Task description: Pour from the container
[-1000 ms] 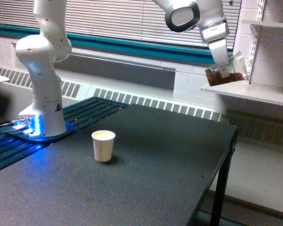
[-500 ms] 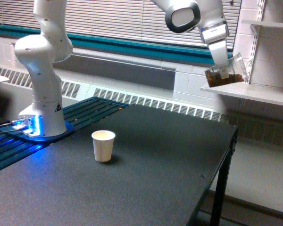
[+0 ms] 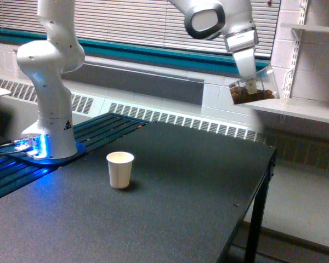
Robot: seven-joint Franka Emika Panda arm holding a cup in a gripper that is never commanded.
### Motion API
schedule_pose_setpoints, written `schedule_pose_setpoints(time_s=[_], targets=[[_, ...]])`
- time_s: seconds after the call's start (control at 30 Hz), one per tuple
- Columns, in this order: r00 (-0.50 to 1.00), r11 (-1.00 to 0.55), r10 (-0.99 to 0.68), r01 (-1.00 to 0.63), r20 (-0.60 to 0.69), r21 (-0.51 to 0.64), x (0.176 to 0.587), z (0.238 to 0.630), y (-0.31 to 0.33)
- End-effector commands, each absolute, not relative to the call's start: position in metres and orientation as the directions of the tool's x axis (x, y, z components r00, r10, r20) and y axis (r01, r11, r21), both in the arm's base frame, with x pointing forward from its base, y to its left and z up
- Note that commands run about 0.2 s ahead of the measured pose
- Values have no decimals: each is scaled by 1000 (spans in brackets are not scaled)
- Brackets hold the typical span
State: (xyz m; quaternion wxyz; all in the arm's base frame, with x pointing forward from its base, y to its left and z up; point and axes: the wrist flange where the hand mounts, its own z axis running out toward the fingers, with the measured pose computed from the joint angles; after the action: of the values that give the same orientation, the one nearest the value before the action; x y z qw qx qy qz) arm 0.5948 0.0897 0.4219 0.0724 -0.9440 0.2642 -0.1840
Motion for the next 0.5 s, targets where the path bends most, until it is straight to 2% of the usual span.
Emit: schedule_pose_setpoints(time_s=[0.03,0.5], targets=[[776,-852,-523,-467,352,-236,582,437,82],[779,-865,-501,-463,376,-195,530,440,64]])
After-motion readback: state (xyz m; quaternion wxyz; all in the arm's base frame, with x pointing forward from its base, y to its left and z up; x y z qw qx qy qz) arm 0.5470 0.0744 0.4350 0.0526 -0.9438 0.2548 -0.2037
